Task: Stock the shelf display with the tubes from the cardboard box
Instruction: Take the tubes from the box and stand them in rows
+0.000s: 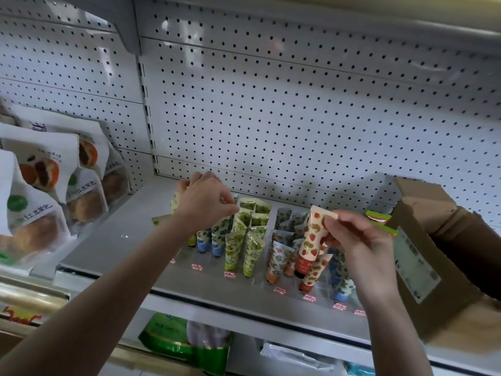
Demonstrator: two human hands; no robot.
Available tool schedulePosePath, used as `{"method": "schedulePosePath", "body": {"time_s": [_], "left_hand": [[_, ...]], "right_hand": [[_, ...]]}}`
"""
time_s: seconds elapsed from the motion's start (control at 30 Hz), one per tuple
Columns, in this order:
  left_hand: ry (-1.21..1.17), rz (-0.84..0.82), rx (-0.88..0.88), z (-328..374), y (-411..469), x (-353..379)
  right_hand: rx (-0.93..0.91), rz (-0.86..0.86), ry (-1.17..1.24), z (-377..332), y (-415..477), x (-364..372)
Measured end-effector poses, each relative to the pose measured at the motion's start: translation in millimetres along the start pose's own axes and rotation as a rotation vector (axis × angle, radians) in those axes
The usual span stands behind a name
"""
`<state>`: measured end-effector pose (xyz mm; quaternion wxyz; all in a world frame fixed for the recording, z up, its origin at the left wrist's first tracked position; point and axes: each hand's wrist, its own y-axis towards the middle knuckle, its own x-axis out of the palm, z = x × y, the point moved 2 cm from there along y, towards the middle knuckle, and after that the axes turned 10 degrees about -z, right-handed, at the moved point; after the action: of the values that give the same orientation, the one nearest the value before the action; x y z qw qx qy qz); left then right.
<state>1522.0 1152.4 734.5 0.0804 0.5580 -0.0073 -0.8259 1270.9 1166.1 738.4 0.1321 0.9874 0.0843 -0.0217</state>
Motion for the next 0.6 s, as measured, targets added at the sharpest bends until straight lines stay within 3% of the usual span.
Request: {"method": "schedulePosePath", "body": {"time_s": [0.3,0.6], "left_hand": [[-0.293,0.007,0.250,48.2,10.5,13.1],[-0.310,-0.047,0.341,82.8,21.6,38.2]], "right_hand": [[-0.087,0.188,0.022,-8.6,4.5,-45.4],[-0.098,0.236,-0.086,-3.5,19.9,-65.0]]}}
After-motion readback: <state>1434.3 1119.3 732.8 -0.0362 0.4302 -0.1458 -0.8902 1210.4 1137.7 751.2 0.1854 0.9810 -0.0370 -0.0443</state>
